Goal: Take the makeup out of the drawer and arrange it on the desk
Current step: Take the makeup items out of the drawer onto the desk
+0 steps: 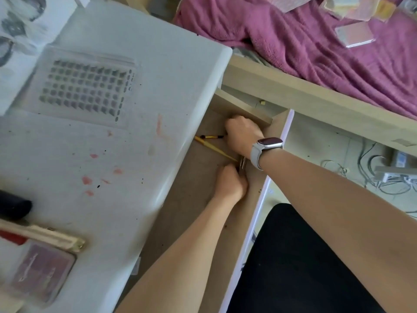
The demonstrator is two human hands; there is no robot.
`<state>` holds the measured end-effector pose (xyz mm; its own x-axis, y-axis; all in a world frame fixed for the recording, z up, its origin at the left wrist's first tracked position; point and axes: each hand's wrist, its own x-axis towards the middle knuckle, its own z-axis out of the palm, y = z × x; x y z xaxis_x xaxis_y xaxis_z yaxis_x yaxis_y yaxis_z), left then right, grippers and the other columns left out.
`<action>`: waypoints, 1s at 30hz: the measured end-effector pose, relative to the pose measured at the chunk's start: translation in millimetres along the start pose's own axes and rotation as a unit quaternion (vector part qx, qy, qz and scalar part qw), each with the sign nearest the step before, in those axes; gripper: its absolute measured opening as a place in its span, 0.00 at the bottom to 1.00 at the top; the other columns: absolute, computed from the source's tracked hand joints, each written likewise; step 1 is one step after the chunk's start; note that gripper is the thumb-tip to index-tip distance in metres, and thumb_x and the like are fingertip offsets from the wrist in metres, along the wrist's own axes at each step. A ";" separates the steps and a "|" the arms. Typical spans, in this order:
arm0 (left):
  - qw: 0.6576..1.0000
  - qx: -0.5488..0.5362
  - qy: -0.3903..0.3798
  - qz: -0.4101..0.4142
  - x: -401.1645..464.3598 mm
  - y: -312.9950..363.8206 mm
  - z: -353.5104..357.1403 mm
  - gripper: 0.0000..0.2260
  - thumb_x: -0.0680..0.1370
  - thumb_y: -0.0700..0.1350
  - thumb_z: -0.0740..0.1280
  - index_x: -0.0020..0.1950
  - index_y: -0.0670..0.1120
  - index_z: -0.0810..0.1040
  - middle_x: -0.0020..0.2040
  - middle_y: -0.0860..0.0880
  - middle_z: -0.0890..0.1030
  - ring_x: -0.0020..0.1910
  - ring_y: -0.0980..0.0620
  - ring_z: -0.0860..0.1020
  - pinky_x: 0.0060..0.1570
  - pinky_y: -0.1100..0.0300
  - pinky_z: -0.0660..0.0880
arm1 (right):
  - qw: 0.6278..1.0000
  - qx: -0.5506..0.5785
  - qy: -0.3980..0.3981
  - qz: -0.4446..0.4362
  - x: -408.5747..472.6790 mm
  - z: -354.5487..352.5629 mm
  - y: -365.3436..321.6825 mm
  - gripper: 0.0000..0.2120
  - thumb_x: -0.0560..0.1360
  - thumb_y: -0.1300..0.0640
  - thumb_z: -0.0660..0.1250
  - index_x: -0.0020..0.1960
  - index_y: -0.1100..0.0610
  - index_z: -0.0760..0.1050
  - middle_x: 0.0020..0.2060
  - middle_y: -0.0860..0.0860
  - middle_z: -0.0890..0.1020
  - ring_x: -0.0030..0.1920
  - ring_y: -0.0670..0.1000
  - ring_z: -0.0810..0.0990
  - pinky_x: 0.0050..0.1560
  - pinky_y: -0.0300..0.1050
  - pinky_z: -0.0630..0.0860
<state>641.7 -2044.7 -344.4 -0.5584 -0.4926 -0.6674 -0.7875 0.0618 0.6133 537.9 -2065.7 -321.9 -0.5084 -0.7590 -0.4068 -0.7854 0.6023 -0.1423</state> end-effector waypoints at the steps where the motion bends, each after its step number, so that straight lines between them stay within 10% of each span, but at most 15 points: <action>1: 1.000 -0.011 0.002 -0.006 -4.7 -3.4 0.0 0.12 0.80 0.43 0.57 0.55 0.38 0.76 0.54 0.37 0.79 0.54 0.39 0.76 0.50 0.53 0.71 | 1.000 0.010 -0.002 0.001 1.7 1.2 -0.4 0.10 0.76 0.65 0.57 0.52 0.66 0.75 0.53 0.63 0.76 0.53 0.63 0.76 0.43 0.48 0.70; 8: 0.998 -0.040 -0.038 -0.037 -33.2 -38.9 -13.2 0.09 0.73 0.44 0.66 0.50 0.42 0.75 0.44 0.44 0.80 0.43 0.45 0.79 0.41 0.60 0.74 | 0.996 0.058 -0.066 -0.021 -12.2 8.6 -7.7 0.27 0.72 0.43 0.65 0.59 0.64 0.67 0.59 0.62 0.69 0.61 0.62 0.67 0.55 0.53 0.69; 16: 0.997 -0.064 -0.033 -0.039 -74.1 -87.4 -27.3 0.09 0.70 0.43 0.68 0.46 0.45 0.70 0.35 0.53 0.74 0.32 0.55 0.72 0.30 0.63 0.67 | 0.994 -0.062 -0.066 -0.068 -27.9 20.2 -34.5 0.10 0.76 0.66 0.57 0.57 0.66 0.70 0.56 0.62 0.71 0.56 0.61 0.72 0.42 0.49 0.68; 30: 0.996 -0.078 -0.045 0.018 -130.5 -90.2 -66.9 0.05 0.76 0.42 0.58 0.51 0.47 0.67 0.37 0.46 0.74 0.29 0.55 0.72 0.27 0.67 0.68 | 0.964 -0.207 -0.061 -0.153 -72.0 8.3 -42.8 0.14 0.78 0.66 0.52 0.62 0.61 0.65 0.52 0.58 0.77 0.50 0.59 0.78 0.37 0.48 0.68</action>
<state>803.1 -2044.1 -284.3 -0.6127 -0.4117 -0.6747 -0.7200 -0.0614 0.6913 611.1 -2034.8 -294.0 -0.2054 -0.8349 -0.5106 -0.9785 0.1854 0.0906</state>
